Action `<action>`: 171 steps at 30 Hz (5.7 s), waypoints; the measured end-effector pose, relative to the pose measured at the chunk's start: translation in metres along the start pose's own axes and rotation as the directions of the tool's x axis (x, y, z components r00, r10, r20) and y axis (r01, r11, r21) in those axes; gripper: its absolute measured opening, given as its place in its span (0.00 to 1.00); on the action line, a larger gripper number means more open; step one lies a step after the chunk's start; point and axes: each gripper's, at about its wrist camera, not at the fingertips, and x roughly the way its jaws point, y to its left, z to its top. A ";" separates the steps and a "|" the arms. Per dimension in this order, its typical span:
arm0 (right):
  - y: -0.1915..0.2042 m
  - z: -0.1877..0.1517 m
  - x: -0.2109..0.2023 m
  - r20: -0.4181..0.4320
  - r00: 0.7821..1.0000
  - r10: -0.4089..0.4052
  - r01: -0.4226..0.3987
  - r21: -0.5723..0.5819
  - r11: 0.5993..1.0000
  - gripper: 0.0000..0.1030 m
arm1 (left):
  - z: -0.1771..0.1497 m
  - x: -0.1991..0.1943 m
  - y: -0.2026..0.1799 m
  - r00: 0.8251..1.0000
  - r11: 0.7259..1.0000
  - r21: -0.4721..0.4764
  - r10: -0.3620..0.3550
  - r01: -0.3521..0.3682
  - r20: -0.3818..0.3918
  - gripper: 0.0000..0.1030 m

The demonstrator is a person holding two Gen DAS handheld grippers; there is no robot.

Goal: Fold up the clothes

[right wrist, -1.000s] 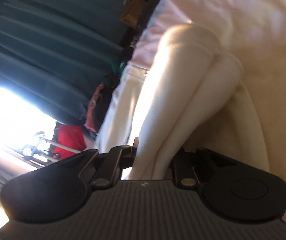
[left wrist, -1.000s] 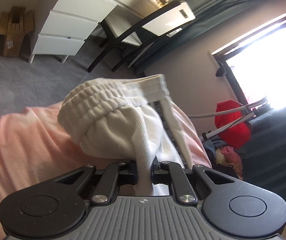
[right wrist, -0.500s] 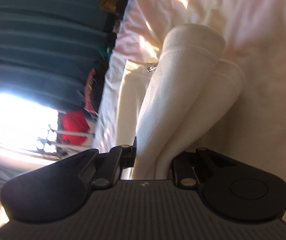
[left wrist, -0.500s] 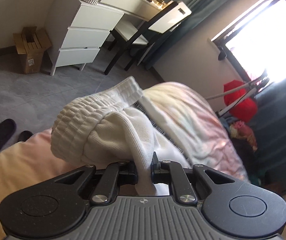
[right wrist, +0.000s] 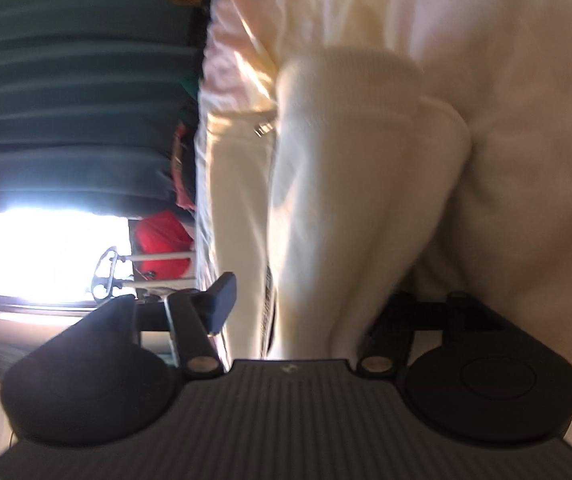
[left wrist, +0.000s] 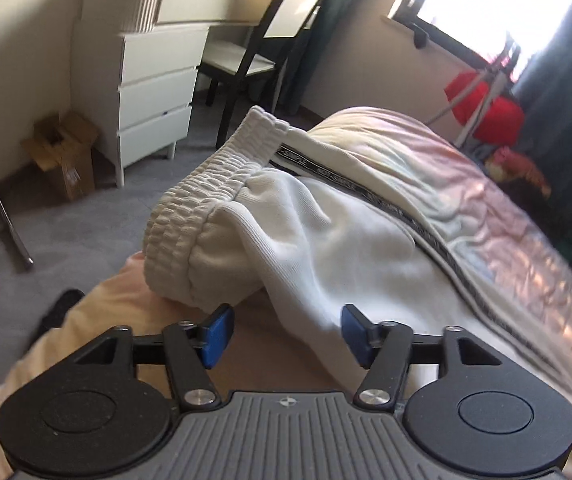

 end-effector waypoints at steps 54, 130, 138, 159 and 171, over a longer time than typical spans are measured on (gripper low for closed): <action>0.153 -0.198 -0.015 0.423 0.881 0.213 0.423 -0.905 0.048 0.14 | -0.093 0.060 -0.221 0.979 0.898 0.408 -0.200 0.166 0.044 0.80; 0.188 -0.325 0.074 -0.319 0.931 -0.179 -0.262 -0.923 0.282 0.79 | -0.124 0.042 -0.215 0.800 0.740 0.322 -0.588 0.591 -0.117 0.47; 0.206 -0.392 0.167 -0.161 0.889 -0.428 -0.164 -0.986 0.030 0.59 | -0.127 0.065 -0.206 0.792 0.757 0.233 -0.585 0.610 -0.173 0.09; 0.150 -0.381 0.166 -0.235 0.947 -0.217 -0.204 -0.966 0.156 0.35 | -0.135 0.034 -0.203 0.829 0.759 0.352 -0.549 0.548 -0.109 0.45; 0.192 -0.353 0.064 -0.154 0.987 -0.038 -0.151 -0.986 0.072 0.87 | -0.144 -0.031 -0.194 0.829 0.739 0.518 -0.551 0.431 0.095 0.77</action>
